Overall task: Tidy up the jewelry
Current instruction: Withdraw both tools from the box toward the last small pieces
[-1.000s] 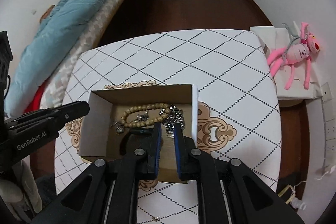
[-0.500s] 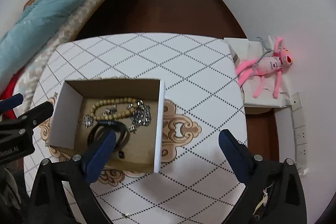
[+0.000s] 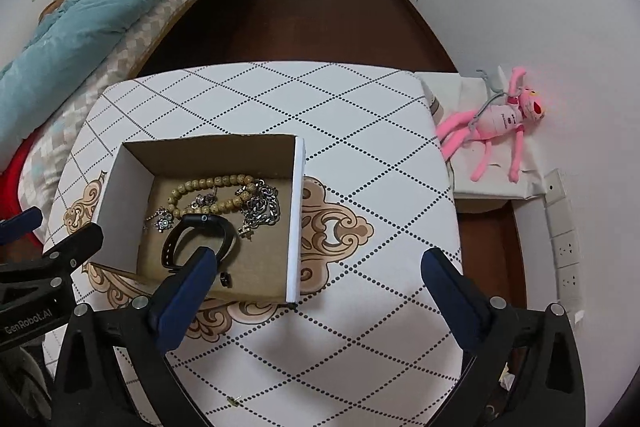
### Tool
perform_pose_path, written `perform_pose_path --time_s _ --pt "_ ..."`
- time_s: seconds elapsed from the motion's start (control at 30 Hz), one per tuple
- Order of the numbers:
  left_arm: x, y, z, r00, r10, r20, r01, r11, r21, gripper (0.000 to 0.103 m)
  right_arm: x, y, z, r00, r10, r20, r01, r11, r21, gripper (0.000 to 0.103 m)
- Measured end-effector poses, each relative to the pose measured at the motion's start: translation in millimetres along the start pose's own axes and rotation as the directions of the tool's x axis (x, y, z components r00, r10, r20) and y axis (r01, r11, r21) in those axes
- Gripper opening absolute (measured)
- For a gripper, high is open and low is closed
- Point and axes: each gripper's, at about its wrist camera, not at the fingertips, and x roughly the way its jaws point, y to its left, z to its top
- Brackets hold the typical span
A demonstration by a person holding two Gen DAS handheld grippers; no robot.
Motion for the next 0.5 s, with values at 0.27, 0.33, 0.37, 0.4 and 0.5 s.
perform_pose_path --time_s 0.27,0.33,0.37,0.4,0.5 --pt "-50.4 0.1 -12.6 0.994 0.027 0.107 -0.025 1.000 -0.018 0.103 -43.3 -2.6 -18.6 0.995 -0.020 0.099 0.017 0.999 0.029 0.103" --pt "-66.4 -2.4 -17.0 0.990 0.030 0.141 -0.029 1.000 -0.008 0.103 -58.2 -3.5 -24.7 0.992 -0.020 0.126 0.015 0.999 0.038 0.103" --pt "-71.1 -2.8 -17.9 0.988 0.030 0.150 -0.030 1.000 -0.007 0.103 -64.6 -4.3 -26.9 0.990 -0.019 0.138 0.014 0.999 0.042 0.103" --pt "-79.2 -3.5 -20.2 0.986 0.023 0.163 -0.022 1.000 -0.004 0.103 -69.5 -4.7 -28.2 0.989 -0.019 0.146 0.012 0.999 0.046 0.103" --pt "-93.3 -5.3 -24.9 0.984 0.004 0.177 -0.004 1.000 -0.002 0.103 -90.2 -6.6 -33.3 0.983 -0.021 0.183 0.012 0.999 0.052 0.103"
